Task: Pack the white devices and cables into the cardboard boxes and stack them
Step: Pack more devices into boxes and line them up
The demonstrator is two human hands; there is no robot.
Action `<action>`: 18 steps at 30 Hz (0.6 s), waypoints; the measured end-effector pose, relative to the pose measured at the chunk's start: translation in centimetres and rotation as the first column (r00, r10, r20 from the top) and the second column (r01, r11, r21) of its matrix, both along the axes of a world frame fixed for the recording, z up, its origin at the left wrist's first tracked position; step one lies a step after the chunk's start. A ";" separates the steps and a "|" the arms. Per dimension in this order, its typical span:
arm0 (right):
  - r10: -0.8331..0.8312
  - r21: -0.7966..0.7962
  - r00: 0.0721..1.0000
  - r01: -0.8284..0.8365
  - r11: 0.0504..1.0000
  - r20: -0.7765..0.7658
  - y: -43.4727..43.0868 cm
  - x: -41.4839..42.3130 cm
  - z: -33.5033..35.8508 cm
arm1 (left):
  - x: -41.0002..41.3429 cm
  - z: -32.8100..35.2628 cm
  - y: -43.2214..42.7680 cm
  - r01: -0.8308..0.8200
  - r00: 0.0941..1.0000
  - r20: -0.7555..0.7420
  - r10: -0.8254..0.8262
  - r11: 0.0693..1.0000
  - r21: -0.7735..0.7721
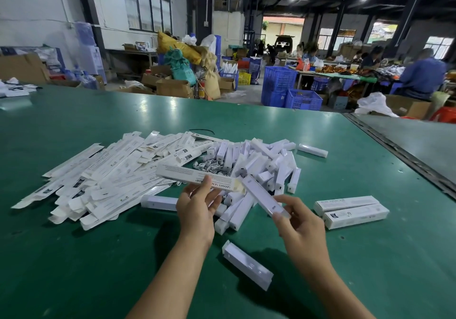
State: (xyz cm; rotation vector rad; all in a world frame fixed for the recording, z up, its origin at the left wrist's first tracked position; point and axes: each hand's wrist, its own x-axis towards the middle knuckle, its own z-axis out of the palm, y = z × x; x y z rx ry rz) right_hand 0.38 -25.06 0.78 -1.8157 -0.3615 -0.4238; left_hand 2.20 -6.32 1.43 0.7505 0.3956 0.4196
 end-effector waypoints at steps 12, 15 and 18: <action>0.119 -0.005 0.991 -0.119 0.993 -0.059 -0.3 0.2 0.1 | -0.3 0.0 0.3 0.038 0.999 0.022 -0.038 0.999 0.006; 0.096 0.030 0.986 -0.093 0.995 -0.134 -0.4 0.4 -0.1 | -0.5 0.1 -0.3 0.103 0.994 0.029 -0.107 0.989 0.110; 0.118 0.183 0.969 -0.079 0.980 -0.216 0.0 0.7 -0.1 | -0.6 0.0 -1.1 0.163 0.981 0.071 -0.179 0.968 0.191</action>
